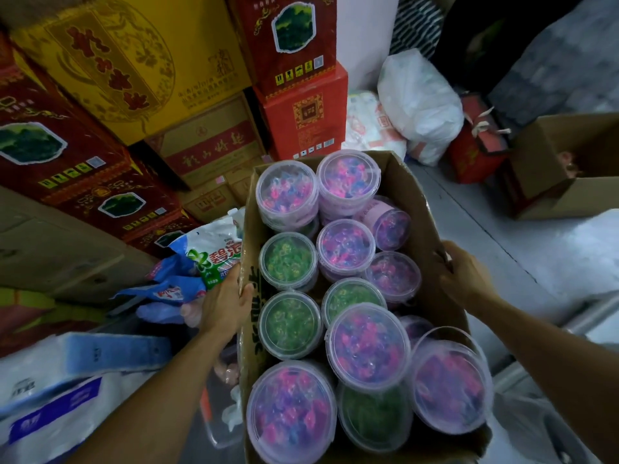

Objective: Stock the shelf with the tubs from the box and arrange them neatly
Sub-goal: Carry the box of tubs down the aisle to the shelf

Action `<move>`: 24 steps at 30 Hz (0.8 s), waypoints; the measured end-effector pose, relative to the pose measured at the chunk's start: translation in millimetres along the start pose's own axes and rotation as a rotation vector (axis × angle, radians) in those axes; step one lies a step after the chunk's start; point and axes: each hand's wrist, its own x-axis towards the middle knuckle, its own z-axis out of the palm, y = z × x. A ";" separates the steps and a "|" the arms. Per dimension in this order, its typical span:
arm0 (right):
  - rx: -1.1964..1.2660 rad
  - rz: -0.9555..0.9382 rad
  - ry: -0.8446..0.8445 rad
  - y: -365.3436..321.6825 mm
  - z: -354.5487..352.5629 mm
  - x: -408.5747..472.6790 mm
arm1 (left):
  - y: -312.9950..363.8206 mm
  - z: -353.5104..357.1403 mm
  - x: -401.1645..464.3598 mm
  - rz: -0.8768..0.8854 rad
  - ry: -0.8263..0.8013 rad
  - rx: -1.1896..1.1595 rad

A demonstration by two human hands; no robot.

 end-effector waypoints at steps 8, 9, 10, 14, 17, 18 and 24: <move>0.024 0.183 0.219 -11.5 16.8 -135.5 | -34.1 -33.9 -46.1 0.247 -0.015 -0.017; 0.036 0.202 0.243 -12.7 20.6 -155.1 | -38.2 -38.5 -51.9 0.293 -0.017 -0.027; 0.050 0.220 0.264 -13.8 24.1 -174.2 | -42.0 -42.3 -57.5 0.340 -0.021 -0.034; 0.068 0.303 0.322 -16.8 33.8 -248.0 | -54.0 -51.1 -79.7 0.465 -0.049 -0.002; 0.072 0.386 0.337 -12.1 39.4 -298.9 | -57.1 -51.7 -101.2 0.510 -0.081 0.007; 0.085 0.400 0.348 -9.5 40.6 -315.0 | -55.9 -50.5 -108.6 0.524 -0.099 0.001; 0.176 0.532 0.447 16.6 43.8 -414.0 | -30.4 -33.4 -155.6 0.695 -0.182 0.029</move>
